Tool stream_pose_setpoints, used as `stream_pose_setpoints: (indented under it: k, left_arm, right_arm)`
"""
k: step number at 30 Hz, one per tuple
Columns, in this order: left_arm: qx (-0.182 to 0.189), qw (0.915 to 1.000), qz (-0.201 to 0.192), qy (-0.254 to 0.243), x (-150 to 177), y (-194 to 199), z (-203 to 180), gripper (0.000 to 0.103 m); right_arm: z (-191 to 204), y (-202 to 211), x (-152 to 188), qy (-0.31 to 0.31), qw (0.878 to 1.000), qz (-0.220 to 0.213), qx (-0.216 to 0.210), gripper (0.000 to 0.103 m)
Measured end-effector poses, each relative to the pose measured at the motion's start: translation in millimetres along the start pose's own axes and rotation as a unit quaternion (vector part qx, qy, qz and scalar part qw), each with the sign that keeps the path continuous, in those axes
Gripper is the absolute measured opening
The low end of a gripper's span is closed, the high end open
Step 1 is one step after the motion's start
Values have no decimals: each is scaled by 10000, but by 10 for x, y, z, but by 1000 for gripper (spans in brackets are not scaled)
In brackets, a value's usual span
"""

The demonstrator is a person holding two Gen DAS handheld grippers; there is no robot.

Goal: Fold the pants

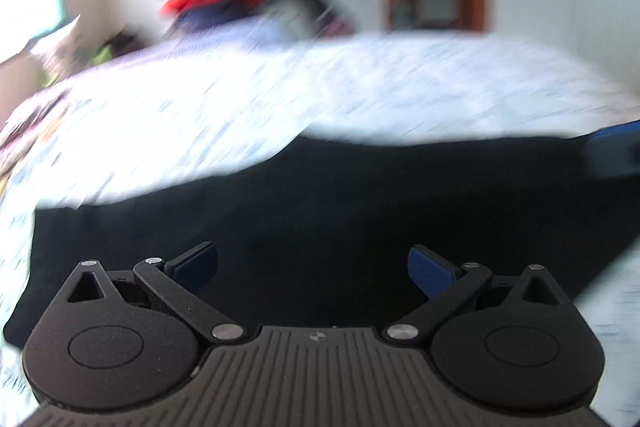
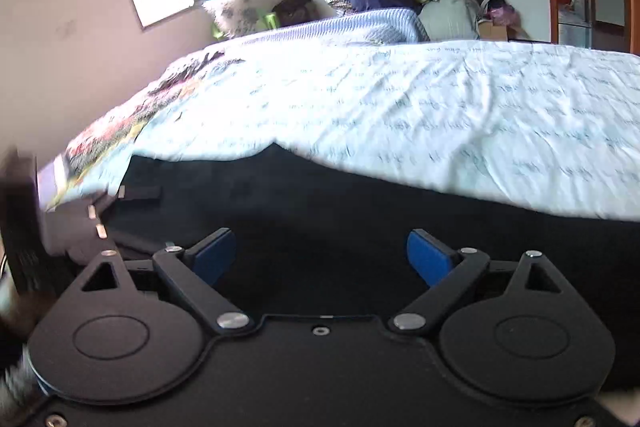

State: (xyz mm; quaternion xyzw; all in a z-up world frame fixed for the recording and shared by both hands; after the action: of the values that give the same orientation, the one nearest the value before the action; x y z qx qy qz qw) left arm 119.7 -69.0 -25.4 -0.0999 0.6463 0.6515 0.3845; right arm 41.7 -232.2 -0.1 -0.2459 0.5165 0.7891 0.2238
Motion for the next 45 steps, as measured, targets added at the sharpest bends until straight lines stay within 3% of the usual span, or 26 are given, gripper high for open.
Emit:
stream_pose_setpoints:
  k: [1,2,5,7,9,11,13,15,16,17,18,20,21,23,25,27,28,29,31,34,37,38,39,41,43,45]
  left_arm:
    - [45,9992,370,126,90,-163,99,102]
    - [308,9987,183,350,156,-133,202,103]
    - [223,9995,77,221,227,64,328,103]
    - [162,9989,-294,318,198,223,463,103]
    - [186,9981,-413,420,93,222,606,103]
    - [-152,9979,-423,456,-48,96,752,103]
    - [-428,9974,-222,542,-130,-89,892,103]
    - [-661,9955,158,660,-99,-323,985,103]
    - [-626,9948,231,767,-3,-375,1075,103]
    - [-468,9951,-12,868,82,-321,1153,103]
    - [-403,9956,-88,840,114,-277,1184,103]
    - [-507,9955,-99,791,156,-127,1263,103]
    - [-603,9940,-196,893,143,-48,1309,102]
    - [-488,9920,-436,1075,128,102,1434,103]
    - [-365,9922,-355,1137,51,50,1497,103]
    - [-531,9923,93,1117,82,-247,1568,103]
    - [-625,9921,5,1087,146,-308,1585,103]
    - [-659,9918,-107,1094,173,-274,1600,103]
    - [-702,9914,-45,1108,139,-157,1602,101]
    - [-540,9887,-439,1329,124,142,1567,103]
    - [-242,9920,-325,1195,139,94,1421,103]
    - [-359,9931,-117,1106,181,-28,1390,103]
    - [-486,9937,74,1003,246,-182,1366,102]
    - [-575,9930,-95,1029,255,-128,1340,103]
    - [-598,9923,-79,1081,190,43,1284,102]
    - [-324,9918,-409,1165,149,263,1178,102]
  right_arm:
    - [-6,-215,35,-128,9981,566,-226,95]
    - [-28,-423,108,-288,9919,1154,-451,95]
    - [16,-362,18,33,9954,827,-491,96]
    - [21,-304,-281,-438,9923,460,-1062,96]
    - [83,-393,-624,-928,9769,99,-1923,97]
    - [160,-741,-958,-1442,9538,185,-2630,98]
    - [245,-1170,-1168,-1800,9390,466,-2893,98]
    - [306,-1608,-1294,-1780,9413,768,-2764,98]
    - [272,-1808,-1308,-1769,9486,913,-2458,97]
    - [186,-1949,-1312,-1818,9545,995,-2144,95]
    - [118,-1983,-1332,-1857,9546,917,-2139,83]
    - [47,-1828,-1408,-2052,9572,595,-1952,83]
    - [73,-1715,-1447,-2037,9590,415,-1925,88]
    - [298,-1496,-1420,-1833,9526,273,-2412,93]
    - [491,-1605,-1348,-1711,9420,583,-2829,94]
    - [534,-1966,-1262,-1590,9498,1031,-2490,94]
    - [490,-2097,-1225,-1519,9527,1067,-2408,92]
    - [469,-2067,-1265,-1506,9566,820,-2357,86]
    - [429,-1903,-1305,-1766,9565,866,-2155,86]
    - [550,-1489,-1160,-1649,9480,581,-2660,95]
    - [614,-1507,-764,-1789,9352,939,-2907,96]
    - [587,-1550,-637,-1741,9392,976,-2793,96]
    - [566,-1578,-577,-1595,9453,846,-2718,86]
    - [528,-1433,-541,-1696,9504,821,-2476,77]
    - [501,-1070,-525,-1750,9505,580,-2499,85]
    - [448,-714,-439,-1515,9594,223,-2367,92]
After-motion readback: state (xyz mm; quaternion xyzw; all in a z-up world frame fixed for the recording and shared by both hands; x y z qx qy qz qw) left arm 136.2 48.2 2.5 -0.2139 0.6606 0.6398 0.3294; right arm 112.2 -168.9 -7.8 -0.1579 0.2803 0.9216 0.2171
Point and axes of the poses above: each gripper's, at about its wrist camera, not at the fingertips, and y roughly against the way its jaws point, z to its left, x to its underside, the point moved 5 cm from there along -y, roughly the way its jaws point, and after that the axes turned 9 degrees about z, right-handed, at the moved point
